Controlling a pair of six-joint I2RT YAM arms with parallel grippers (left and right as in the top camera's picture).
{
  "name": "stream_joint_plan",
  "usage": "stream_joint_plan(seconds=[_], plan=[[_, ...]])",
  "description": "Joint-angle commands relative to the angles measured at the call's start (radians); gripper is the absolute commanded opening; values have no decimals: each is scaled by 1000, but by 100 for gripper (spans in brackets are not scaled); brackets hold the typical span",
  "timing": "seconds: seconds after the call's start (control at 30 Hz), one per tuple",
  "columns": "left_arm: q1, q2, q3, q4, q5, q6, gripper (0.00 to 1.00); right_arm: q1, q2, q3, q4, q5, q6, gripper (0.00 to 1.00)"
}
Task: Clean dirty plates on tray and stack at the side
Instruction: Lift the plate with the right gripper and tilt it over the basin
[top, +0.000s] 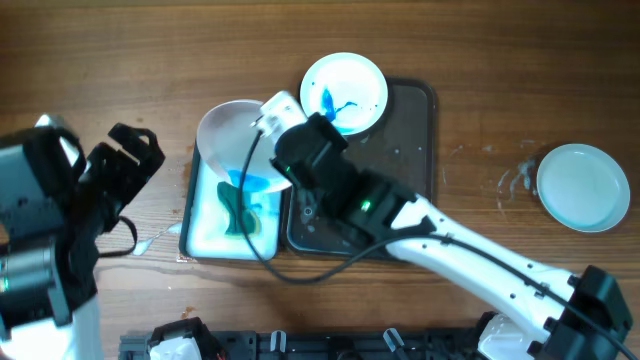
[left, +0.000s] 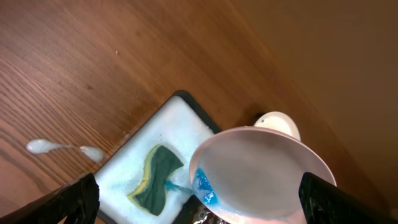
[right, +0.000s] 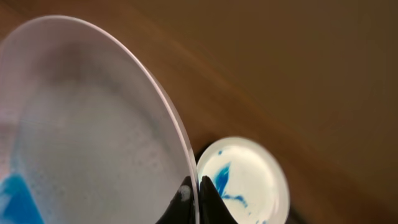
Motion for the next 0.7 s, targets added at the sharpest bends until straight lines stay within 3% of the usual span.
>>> stream_joint_plan(seconds=[0.0, 0.4, 0.5, 0.67], plan=[[7, -21, 11, 4, 16, -12, 100, 58, 4, 22, 63, 164, -226, 4], [7, -9, 11, 3, 16, -12, 100, 72, 4, 22, 122, 81, -269, 4], [7, -9, 11, 3, 16, -12, 100, 73, 4, 22, 124, 81, -381, 5], [7, -9, 11, 3, 16, -12, 100, 74, 4, 22, 132, 81, -453, 5]])
